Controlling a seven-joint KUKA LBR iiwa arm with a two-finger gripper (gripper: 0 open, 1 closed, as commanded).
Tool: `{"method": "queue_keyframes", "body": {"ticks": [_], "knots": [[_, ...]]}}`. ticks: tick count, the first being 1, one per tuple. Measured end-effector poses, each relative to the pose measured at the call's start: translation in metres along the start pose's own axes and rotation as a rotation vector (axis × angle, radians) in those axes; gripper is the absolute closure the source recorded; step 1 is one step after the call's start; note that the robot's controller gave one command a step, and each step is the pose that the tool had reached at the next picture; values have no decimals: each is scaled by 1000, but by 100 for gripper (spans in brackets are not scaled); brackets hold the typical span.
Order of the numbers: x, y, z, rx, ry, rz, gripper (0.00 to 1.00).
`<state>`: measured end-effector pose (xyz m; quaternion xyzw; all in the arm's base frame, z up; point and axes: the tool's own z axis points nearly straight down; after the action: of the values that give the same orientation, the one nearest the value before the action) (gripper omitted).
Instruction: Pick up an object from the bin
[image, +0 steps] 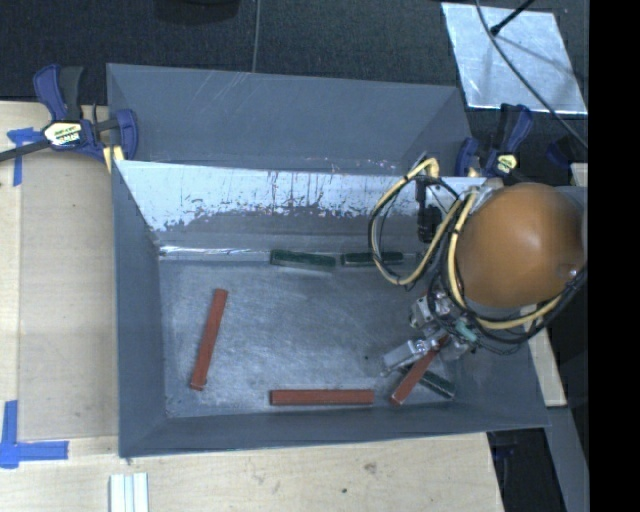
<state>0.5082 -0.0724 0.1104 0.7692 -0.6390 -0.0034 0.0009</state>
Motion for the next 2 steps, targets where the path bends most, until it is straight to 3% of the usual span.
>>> {"method": "queue_keyframes", "body": {"ticks": [1,2], "knots": [[29,-14,21,9,-1,-44,0],[33,-12,24,5,2,-37,100]]}}
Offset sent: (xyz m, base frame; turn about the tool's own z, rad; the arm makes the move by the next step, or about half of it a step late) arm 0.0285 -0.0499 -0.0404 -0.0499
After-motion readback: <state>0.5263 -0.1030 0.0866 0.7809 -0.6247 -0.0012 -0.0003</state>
